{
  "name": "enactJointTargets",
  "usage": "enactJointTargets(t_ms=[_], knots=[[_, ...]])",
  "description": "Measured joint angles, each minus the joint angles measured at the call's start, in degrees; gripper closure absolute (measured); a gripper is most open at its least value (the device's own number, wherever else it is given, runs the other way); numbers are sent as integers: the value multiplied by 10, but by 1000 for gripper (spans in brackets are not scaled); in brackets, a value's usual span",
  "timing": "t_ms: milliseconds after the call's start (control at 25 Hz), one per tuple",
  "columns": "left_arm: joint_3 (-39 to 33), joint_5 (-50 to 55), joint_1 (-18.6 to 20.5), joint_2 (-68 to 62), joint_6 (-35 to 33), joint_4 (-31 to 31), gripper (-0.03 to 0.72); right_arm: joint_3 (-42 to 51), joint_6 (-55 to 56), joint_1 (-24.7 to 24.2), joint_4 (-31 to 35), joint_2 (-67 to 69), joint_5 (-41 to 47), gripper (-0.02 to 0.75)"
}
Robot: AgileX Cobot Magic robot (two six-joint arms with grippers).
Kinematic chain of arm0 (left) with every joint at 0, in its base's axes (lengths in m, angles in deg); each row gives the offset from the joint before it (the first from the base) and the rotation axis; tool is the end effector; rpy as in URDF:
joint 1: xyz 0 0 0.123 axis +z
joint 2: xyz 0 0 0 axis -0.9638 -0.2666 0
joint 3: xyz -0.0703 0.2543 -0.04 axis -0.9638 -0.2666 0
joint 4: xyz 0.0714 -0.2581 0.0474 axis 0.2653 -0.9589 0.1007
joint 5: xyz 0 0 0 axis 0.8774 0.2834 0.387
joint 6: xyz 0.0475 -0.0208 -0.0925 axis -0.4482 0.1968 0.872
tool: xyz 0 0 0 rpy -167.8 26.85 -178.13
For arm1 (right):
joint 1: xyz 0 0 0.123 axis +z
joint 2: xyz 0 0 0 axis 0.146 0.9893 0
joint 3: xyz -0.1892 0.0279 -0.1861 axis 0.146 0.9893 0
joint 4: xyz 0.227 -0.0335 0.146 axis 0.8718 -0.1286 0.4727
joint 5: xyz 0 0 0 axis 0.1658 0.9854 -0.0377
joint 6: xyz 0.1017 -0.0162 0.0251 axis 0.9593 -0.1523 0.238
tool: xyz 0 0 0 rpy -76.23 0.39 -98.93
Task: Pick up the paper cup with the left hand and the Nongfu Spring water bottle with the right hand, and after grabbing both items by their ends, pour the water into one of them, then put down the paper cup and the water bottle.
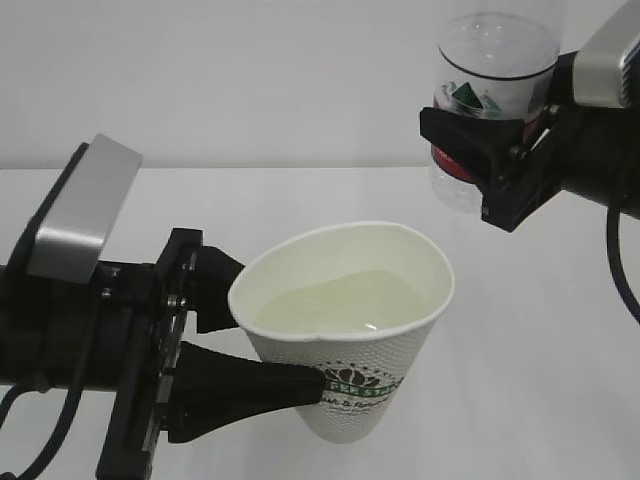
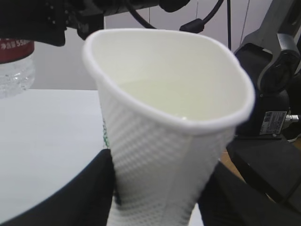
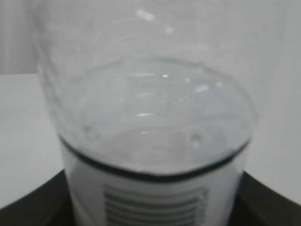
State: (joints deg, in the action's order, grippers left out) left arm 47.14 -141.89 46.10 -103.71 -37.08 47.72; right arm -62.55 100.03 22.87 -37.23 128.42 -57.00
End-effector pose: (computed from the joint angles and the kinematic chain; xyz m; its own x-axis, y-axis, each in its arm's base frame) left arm 0.1893 -0.2052 0.1762 -0.0188 0.1425 -0.9896 0.9991 0.0394 -0.0133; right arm 0.2749 0.1181 0.2346 0.1682 -0.2565 -0.9518 -0.6221 0.7214 -0.3043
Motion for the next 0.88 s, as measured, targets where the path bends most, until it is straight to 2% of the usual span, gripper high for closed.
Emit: enactJointTargets(t_ms=[280, 880], knots=[[0, 0, 0, 0, 0, 0, 301, 0, 0, 0, 39, 22, 0, 258], [0, 0, 0, 0, 0, 0, 303, 0, -83, 0, 192, 41, 3, 258]])
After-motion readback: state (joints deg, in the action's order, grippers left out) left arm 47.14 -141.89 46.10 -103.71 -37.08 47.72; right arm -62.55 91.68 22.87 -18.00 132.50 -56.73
